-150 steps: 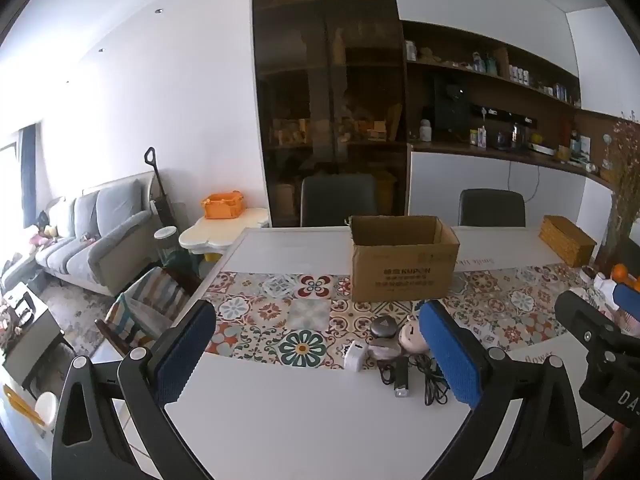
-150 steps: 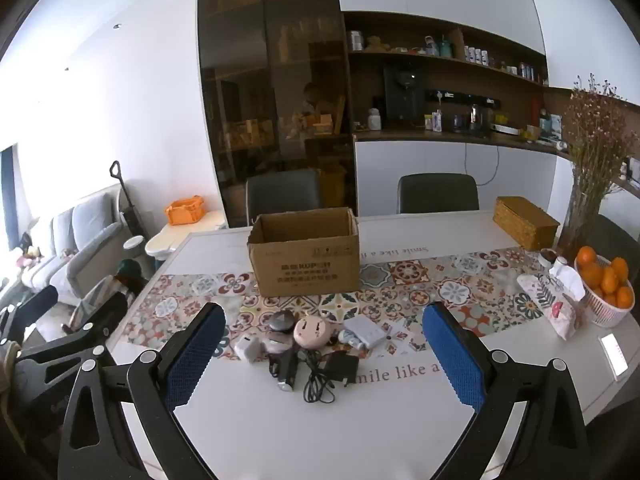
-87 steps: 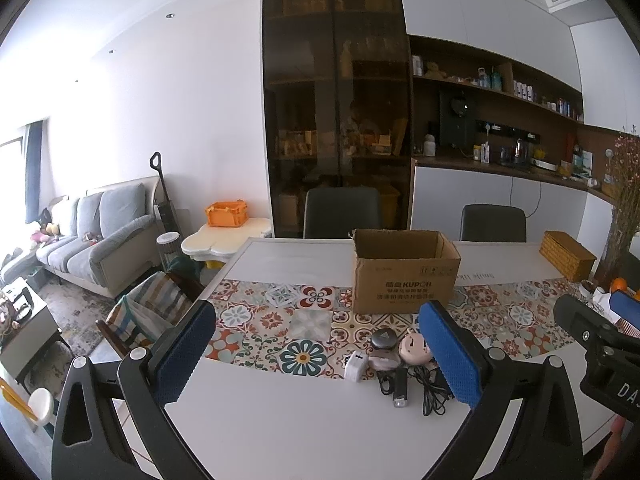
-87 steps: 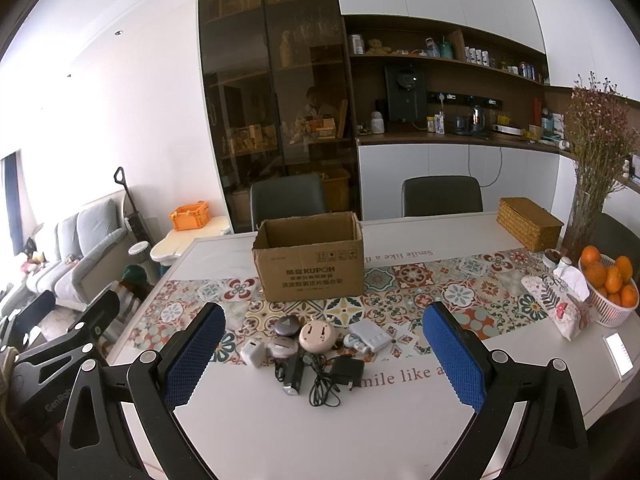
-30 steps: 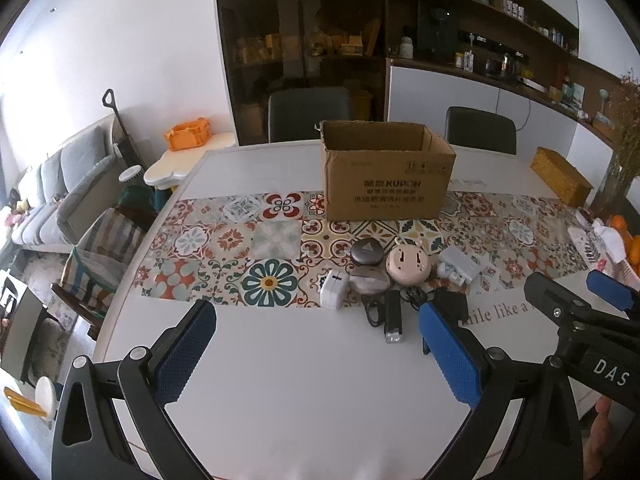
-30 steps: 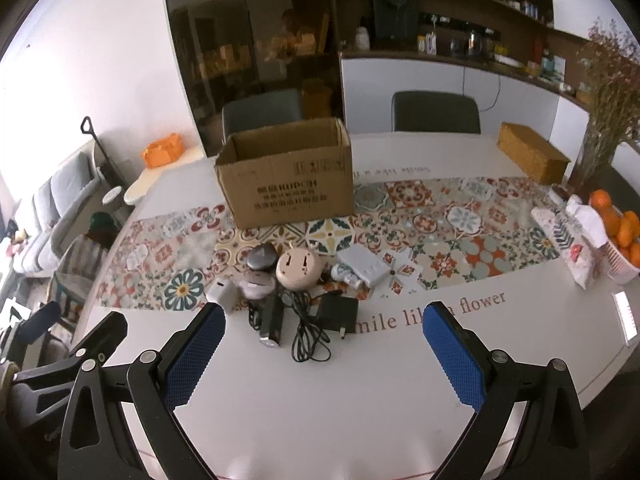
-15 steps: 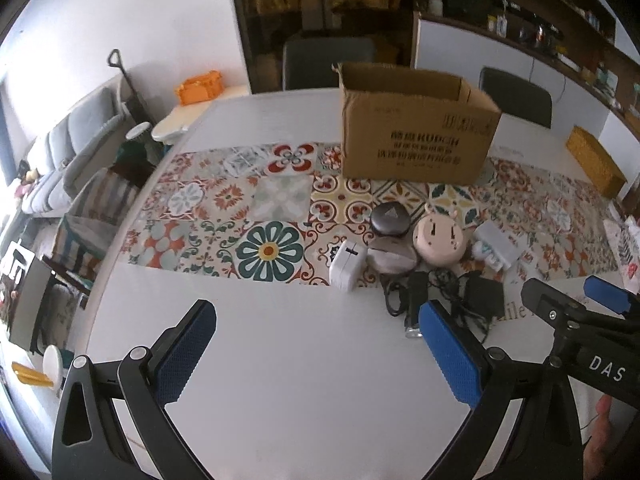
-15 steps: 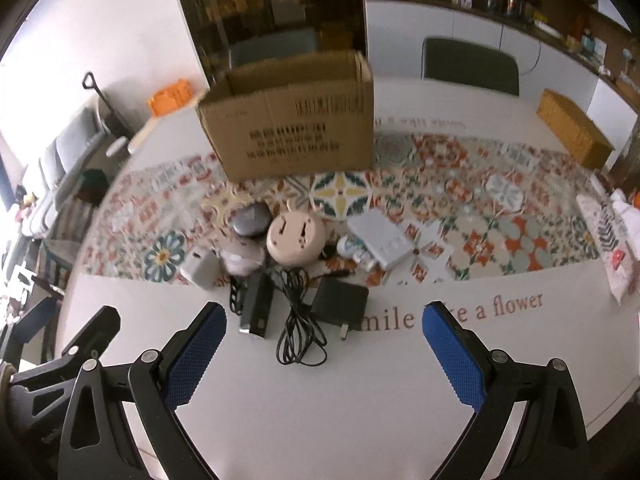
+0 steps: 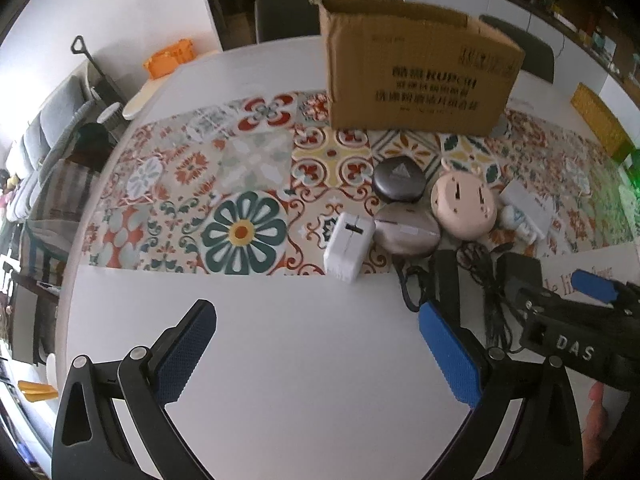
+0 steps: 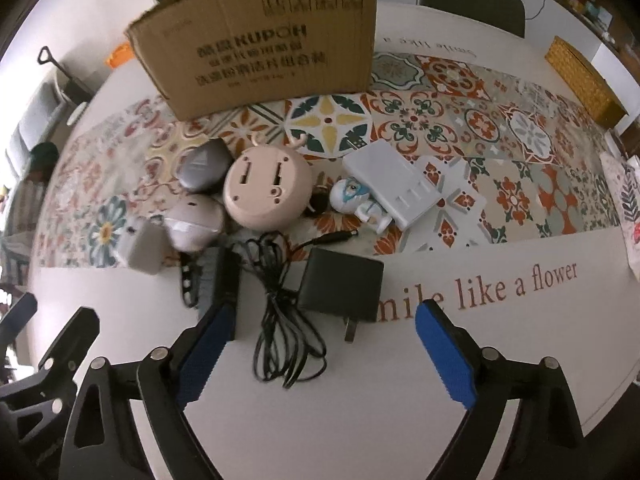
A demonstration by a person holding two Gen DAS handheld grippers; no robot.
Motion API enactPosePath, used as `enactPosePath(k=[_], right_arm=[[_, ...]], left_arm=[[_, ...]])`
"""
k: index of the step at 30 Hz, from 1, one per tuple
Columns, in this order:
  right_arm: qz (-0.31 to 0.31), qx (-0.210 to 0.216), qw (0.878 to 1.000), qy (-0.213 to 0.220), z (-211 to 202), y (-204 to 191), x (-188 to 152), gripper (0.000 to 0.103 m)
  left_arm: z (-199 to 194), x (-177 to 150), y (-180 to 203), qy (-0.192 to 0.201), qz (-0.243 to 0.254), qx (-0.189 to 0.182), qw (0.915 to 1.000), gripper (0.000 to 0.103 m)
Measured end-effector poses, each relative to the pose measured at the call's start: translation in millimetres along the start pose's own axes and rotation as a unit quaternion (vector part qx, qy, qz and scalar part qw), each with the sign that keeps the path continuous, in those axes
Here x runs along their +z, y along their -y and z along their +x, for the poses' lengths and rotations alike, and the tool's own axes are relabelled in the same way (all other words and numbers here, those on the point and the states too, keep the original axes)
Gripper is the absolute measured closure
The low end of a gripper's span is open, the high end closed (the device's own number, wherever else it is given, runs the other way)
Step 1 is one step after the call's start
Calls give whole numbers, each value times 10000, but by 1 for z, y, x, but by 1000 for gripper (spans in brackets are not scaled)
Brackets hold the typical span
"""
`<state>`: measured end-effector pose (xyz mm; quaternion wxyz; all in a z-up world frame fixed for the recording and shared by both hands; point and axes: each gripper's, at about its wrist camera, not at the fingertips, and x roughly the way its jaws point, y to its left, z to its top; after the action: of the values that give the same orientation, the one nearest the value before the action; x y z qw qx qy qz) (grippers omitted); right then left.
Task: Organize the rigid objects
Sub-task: 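Lower the right tool and grasp the black power adapter with cable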
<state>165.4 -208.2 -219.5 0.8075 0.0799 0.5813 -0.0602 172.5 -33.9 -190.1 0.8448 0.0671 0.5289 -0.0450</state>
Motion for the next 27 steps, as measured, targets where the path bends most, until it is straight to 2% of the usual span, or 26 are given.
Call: enactPosePath(k=[7, 13, 16, 27], right_arm=[[-129, -114, 9995, -281, 29, -5, 6, 14], [-220, -46, 9986, -486, 48, -12, 10, 15], [-171, -16, 9981, -600, 59, -13, 12, 19], [-162, 122, 9990, -392, 66, -12, 12, 24]], left_arm=[[17, 1, 6, -185, 41, -22, 9998, 0], [23, 1, 5, -244, -16, 11, 9997, 0], [25, 1, 4, -271, -59, 42, 9996, 0], [22, -5, 12, -203, 57, -33, 9998, 0]])
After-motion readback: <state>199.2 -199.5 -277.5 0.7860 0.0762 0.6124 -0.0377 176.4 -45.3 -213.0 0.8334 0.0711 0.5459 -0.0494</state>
